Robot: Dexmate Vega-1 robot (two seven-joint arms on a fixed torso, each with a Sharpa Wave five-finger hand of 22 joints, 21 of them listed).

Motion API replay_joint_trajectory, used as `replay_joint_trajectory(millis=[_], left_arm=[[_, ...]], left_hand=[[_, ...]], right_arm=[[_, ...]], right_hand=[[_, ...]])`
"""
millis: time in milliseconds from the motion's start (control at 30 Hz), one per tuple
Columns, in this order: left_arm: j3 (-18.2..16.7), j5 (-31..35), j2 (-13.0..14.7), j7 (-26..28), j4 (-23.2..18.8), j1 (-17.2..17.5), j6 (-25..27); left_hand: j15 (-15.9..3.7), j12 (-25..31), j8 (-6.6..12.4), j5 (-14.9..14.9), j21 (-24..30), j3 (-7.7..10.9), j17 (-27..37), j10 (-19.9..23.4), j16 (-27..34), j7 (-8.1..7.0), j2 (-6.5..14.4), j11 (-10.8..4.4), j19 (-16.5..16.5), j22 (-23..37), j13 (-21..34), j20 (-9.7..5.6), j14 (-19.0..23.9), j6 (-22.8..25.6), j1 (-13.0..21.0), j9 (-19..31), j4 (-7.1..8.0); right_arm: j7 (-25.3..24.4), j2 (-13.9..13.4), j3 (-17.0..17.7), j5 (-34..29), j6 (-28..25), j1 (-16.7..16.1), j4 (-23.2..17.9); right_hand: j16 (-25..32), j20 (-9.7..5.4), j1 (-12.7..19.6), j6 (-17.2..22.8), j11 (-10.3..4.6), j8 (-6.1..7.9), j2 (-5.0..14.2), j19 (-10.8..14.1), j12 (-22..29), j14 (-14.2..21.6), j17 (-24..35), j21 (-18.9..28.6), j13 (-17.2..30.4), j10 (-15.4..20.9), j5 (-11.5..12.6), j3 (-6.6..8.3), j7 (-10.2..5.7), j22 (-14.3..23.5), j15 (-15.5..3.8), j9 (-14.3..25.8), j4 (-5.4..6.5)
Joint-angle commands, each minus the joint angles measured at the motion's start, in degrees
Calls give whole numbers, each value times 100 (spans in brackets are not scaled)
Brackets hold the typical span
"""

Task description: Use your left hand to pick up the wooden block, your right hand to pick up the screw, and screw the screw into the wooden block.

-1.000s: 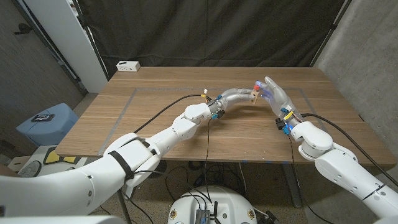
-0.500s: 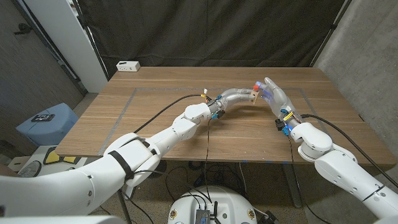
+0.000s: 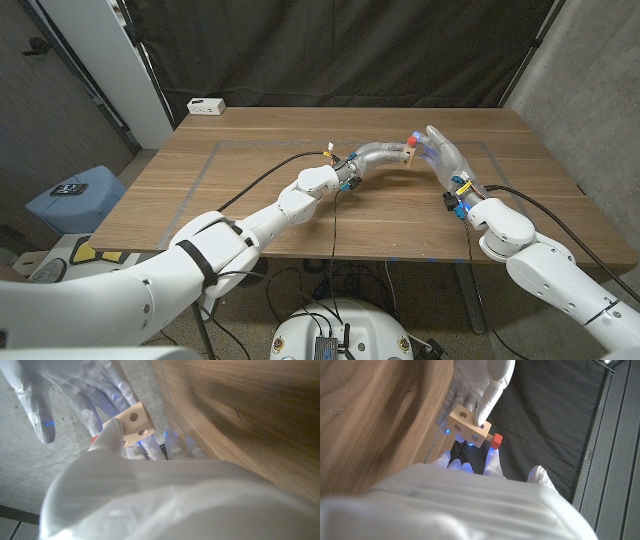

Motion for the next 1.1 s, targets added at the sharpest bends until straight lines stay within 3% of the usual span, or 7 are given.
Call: replay_joint_trajectory(millis=[33, 1100], left_arm=[[-13, -4, -8, -15, 23, -4, -16], [-33, -29, -13, -39, 23, 16, -45]], left_hand=[[-144, 20, 40, 36, 41, 53, 16, 29, 22, 64, 35, 34, 30, 29, 7, 34, 34, 150, -12, 27, -2], [-148, 24, 38, 35, 44, 52, 18, 29, 29, 69, 36, 46, 33, 29, 7, 35, 37, 144, -6, 27, -8]], right_arm=[[-45, -23, 29, 8, -26, -57, -38], [-148, -179, 247, -22, -188, -363, -395]], right_hand=[[35, 24, -25, 34, -13, 29, 31, -15, 34, -656, 18, 36, 10, -332, -1, 44, -2, 15, -24, 1, -17], [55, 33, 2, 127, -44, 46, 47, 34, 64, -608, -4, 61, 9, -259, 3, 88, -4, 14, -34, 2, -47]])
